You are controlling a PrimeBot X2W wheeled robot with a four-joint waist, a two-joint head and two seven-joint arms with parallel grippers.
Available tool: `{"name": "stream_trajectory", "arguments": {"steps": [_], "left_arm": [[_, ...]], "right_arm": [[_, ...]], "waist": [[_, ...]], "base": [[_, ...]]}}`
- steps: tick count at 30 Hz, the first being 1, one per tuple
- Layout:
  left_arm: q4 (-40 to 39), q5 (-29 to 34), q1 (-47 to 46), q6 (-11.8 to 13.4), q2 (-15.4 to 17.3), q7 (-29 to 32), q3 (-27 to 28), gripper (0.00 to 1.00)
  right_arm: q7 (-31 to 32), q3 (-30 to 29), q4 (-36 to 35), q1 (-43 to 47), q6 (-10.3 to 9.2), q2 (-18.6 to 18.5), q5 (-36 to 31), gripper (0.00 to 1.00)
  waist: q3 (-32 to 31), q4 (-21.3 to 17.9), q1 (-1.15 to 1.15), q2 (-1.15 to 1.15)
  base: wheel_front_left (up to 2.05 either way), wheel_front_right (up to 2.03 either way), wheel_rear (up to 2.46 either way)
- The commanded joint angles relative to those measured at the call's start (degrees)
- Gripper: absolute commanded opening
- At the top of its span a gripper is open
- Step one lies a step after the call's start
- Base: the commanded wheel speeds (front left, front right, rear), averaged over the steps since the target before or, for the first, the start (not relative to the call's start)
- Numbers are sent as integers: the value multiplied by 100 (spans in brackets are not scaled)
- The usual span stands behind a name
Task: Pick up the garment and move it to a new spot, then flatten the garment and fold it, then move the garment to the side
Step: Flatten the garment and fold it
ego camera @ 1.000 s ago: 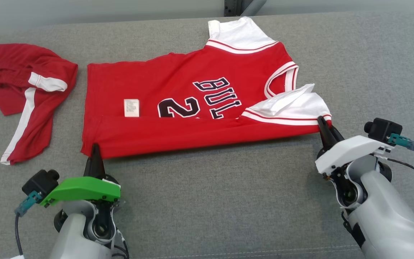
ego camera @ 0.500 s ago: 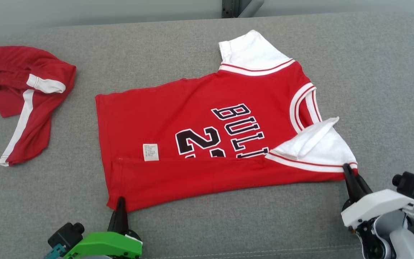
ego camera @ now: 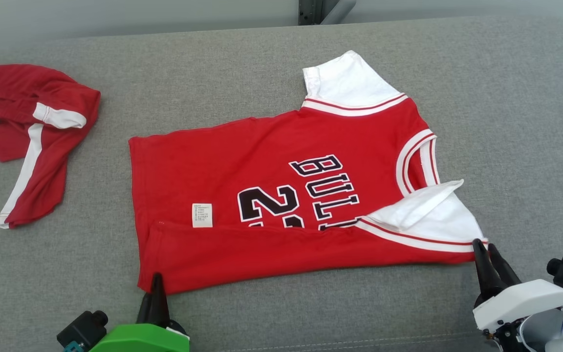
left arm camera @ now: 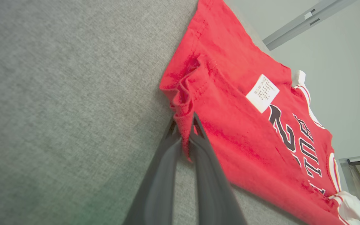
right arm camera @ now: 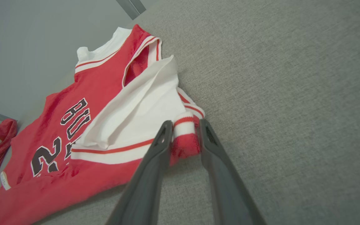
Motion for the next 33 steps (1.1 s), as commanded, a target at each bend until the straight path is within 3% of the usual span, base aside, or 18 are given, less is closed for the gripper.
{"name": "stream_trajectory", "arguments": {"steps": [1, 8, 14, 19, 23, 33], "left_arm": [[-50, 143, 102, 45, 88, -16, 30, 100], [-690, 544, 43, 288, 446, -15, 129, 100], [-891, 1026, -775, 450, 1076, 430, 34, 100], [-433, 1380, -1859, 383, 1631, 1138, -183, 100], [144, 1499, -2589, 295, 1826, 1548, -287, 100], [1242, 1587, -3558, 42, 1912, 1790, -466, 100]], "right_arm": [[9, -47, -73, 92, -8, -16, -56, 100], [-68, -343, -453, 146, -5, 15, -215, 100], [-18, -330, -793, -154, -5, 3, -568, 100], [173, -77, -917, -575, -5, -108, -718, 100], [231, 186, -883, -922, -5, -232, -722, 100], [163, 538, -728, -1424, -5, -471, -614, 100]], "waist": [[3, -7, 0, 0], [81, -83, 0, 0], [323, -168, 0, 0], [671, -305, 0, 0], [940, -428, 0, 0], [1324, -598, 0, 0]], "base": [[0, 0, 0], [0, 0, 0], [0, 0, 0], [0, 0, 0], [0, 0, 0], [0, 0, 0]]}}
